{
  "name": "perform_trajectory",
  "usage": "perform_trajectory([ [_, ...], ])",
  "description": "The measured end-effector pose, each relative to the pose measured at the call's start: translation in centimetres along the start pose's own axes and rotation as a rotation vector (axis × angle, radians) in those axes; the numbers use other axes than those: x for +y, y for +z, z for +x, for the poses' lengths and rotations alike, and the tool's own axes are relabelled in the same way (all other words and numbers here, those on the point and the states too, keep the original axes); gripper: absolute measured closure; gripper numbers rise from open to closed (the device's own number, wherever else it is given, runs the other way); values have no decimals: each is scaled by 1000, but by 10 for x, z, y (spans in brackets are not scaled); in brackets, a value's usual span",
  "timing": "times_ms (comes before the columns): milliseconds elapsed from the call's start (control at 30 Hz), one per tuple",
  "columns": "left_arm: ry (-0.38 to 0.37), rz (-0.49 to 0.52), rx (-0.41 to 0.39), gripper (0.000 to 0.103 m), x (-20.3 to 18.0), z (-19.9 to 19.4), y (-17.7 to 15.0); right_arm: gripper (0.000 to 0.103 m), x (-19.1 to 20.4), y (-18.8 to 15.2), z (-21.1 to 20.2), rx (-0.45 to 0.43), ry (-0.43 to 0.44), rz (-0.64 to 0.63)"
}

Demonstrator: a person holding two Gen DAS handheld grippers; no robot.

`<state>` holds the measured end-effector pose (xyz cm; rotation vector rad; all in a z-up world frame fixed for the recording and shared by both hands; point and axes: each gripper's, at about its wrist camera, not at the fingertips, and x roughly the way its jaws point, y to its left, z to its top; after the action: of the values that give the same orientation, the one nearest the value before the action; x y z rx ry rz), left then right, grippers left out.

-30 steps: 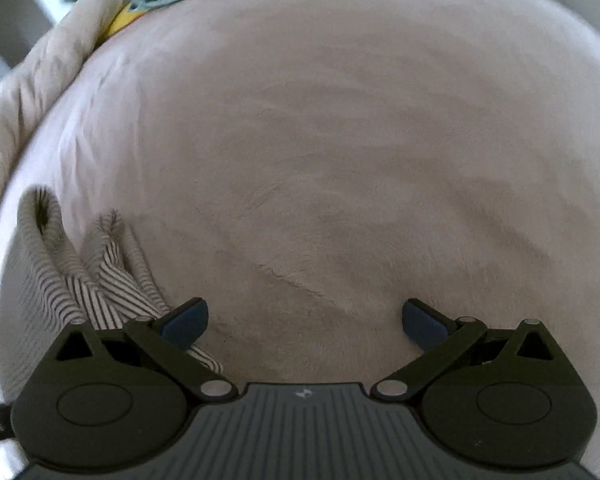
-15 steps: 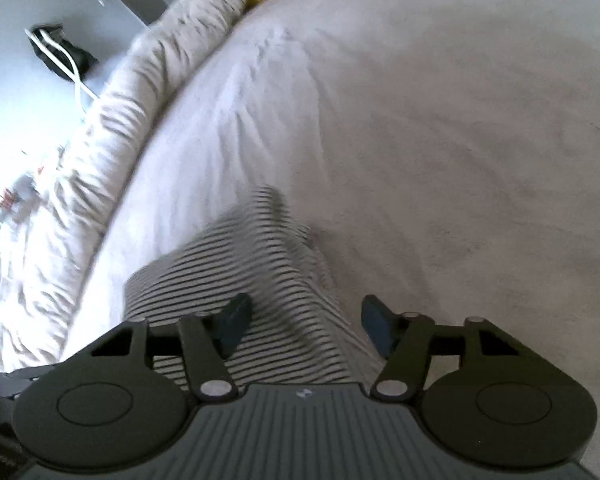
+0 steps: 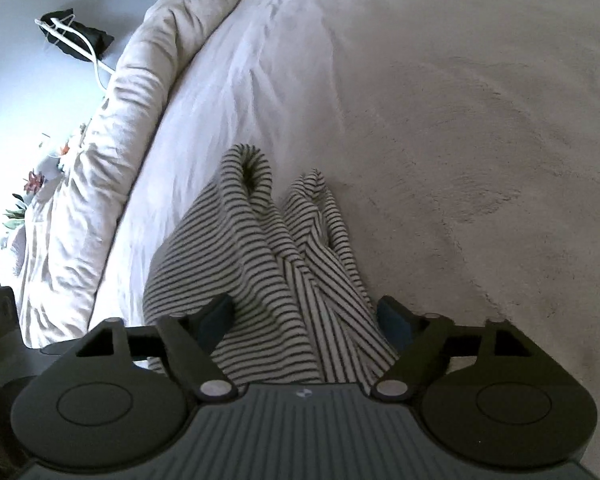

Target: Fold clothes

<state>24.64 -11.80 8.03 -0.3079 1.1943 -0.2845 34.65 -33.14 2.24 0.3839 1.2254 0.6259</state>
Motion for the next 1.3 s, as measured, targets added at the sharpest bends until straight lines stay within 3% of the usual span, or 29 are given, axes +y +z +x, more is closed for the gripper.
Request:
perform_trajectory([
  [300, -18, -13, 12, 4, 23, -9, -2, 17, -3, -6, 9, 3, 27, 83],
  [367, -27, -17, 12, 4, 24, -8, -3, 18, 18, -11, -1, -20, -16, 7],
  [433, -35, -19, 14, 3, 27, -9, -4, 19, 55, -19, -8, -41, -36, -178],
  [533, -30, -26, 17, 3, 31, -8, -10, 20, 70, -24, -13, -51, -28, -211],
  [667, -36, -30, 12, 4, 30, -7, -9, 47, 54, -17, -14, -77, -75, -152],
  [733, -39, -21, -5, 4, 24, -10, -8, 48, 42, -13, -16, -79, -98, -116],
  [833, -63, -4, -41, 4, 10, -15, -4, 48, 36, -9, -13, -77, -148, -150],
  [867, -67, -5, -46, 4, 8, -16, -3, 43, 32, -8, -11, -67, -148, -148],
  [1033, -44, -12, -29, 4, 8, -8, -3, 25, -10, 3, 1, 32, 14, 54],
  [1100, -35, -12, -23, 4, 10, -6, -4, 17, -12, 2, 10, 45, 42, 67],
  [1233, -19, -11, -17, 4, 16, -6, -7, 15, -13, 1, 24, 63, 81, 81],
  [1300, -13, -13, -15, 4, 17, -4, -9, 19, -10, -1, 21, 61, 80, 69],
])
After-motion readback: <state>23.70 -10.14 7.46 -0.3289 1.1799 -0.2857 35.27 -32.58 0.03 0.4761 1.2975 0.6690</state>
